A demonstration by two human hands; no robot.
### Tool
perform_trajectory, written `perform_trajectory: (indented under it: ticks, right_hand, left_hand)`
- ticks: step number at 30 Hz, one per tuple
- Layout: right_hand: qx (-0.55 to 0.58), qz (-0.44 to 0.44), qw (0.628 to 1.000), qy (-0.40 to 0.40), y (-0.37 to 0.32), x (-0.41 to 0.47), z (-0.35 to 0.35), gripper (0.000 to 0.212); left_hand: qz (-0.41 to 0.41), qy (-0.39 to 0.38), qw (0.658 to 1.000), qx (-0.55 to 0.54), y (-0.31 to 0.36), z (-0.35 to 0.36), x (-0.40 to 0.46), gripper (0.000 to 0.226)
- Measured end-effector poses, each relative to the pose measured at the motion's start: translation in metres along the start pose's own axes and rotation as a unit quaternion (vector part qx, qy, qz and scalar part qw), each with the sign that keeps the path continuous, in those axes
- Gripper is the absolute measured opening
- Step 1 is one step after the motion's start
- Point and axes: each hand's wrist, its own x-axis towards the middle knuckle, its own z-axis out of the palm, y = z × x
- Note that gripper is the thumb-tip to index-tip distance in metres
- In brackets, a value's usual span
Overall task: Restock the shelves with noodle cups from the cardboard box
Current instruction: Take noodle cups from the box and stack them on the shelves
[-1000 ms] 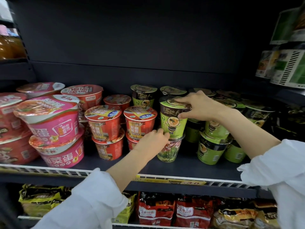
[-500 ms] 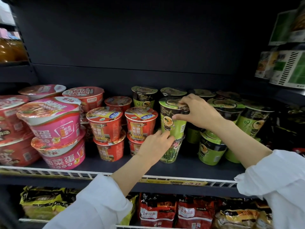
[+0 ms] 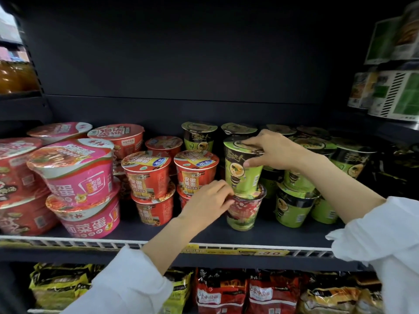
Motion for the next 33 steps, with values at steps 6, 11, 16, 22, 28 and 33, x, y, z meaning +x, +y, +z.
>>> perform_trajectory:
  ticks: [6,11,16,22,28,33]
  right_hand:
    - [0.072,-0.005,0.996,-0.053,0.01,-0.006,-0.01,0.065]
    - [0.093,0.018,0.995,0.031,0.0,-0.002,0.005,0.055]
    - [0.087,0.002,0.995,0.038,0.002,0.001,0.007,0.056]
    - [0.078,-0.03,0.996,0.013,0.002,0.0,0.005,0.071]
    - [0.029,-0.036,0.998,0.046,-0.011,0.009,0.011,0.07]
    - [0.034,-0.024,0.998,0.04,-0.007,0.011,0.011,0.07]
  left_hand:
    - [-0.029,0.026,0.999,-0.026,-0.004,0.013,-0.003,0.014]
    - [-0.02,0.028,0.999,-0.013,0.013,0.011,0.008,0.018]
    - [-0.029,-0.038,0.999,-0.021,-0.008,0.003,0.01,0.029]
    - [-0.029,-0.032,0.998,-0.034,-0.016,0.005,0.004,0.016]
    - [0.007,-0.002,1.0,-0.02,-0.009,-0.002,0.009,0.018]
    - [-0.056,-0.094,0.993,-0.054,-0.024,-0.012,0.01,0.033]
